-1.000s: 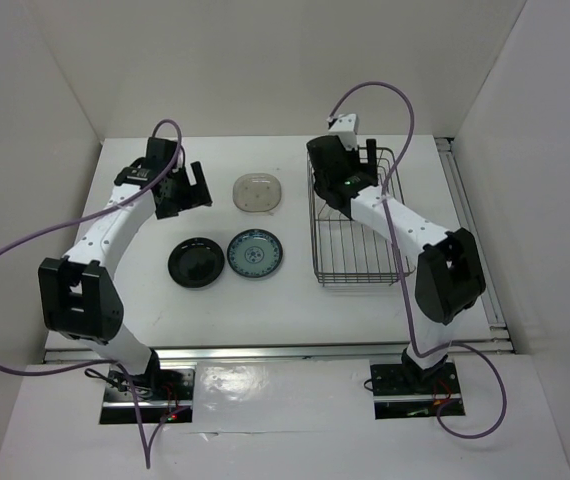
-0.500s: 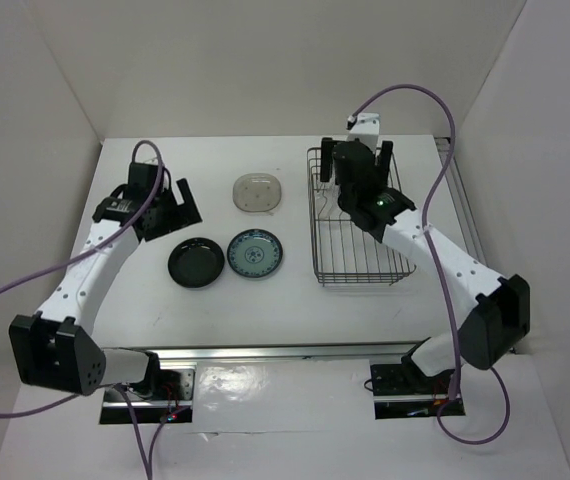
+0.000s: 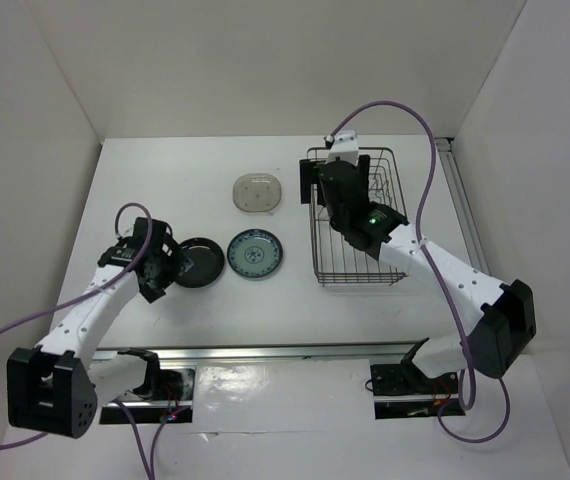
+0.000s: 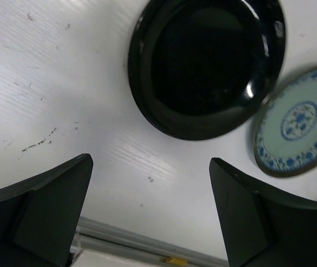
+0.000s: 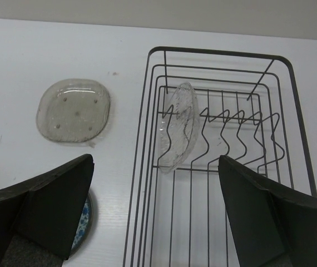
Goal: Load the plates into the dish rack
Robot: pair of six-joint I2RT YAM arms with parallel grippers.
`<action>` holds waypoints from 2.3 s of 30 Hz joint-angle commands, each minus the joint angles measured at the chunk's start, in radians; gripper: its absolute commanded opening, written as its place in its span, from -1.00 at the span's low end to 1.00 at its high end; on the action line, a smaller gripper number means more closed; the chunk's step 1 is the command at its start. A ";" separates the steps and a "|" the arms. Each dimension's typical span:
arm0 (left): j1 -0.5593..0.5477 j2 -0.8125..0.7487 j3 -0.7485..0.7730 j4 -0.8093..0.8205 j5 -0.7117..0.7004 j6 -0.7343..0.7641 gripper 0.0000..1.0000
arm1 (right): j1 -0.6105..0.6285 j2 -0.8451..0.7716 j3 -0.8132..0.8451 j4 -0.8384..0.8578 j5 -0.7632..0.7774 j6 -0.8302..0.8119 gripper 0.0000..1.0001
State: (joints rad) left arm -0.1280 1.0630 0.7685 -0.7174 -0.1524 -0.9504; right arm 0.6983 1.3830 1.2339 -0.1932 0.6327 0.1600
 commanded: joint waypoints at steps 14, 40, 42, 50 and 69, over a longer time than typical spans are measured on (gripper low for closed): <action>0.024 0.198 -0.104 0.208 -0.176 -0.165 0.73 | 0.036 -0.056 -0.033 0.074 -0.067 0.009 1.00; 0.154 0.468 -0.020 0.211 -0.205 -0.165 0.24 | 0.056 -0.147 -0.053 0.095 -0.074 0.009 1.00; 0.154 0.480 -0.008 0.220 -0.205 -0.165 0.01 | 0.056 -0.157 -0.053 0.095 -0.074 0.009 1.00; 0.154 0.499 0.000 0.234 -0.180 -0.154 -0.31 | 0.066 -0.176 -0.053 0.095 -0.074 0.009 1.00; 0.154 0.383 -0.041 0.302 -0.202 -0.136 -1.00 | 0.066 -0.167 -0.044 0.095 -0.094 0.009 1.00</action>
State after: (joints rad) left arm 0.0193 1.4097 0.7422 -0.4351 -0.3431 -1.0992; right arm 0.7551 1.2308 1.1835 -0.1421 0.5373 0.1635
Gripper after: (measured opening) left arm 0.039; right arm 0.999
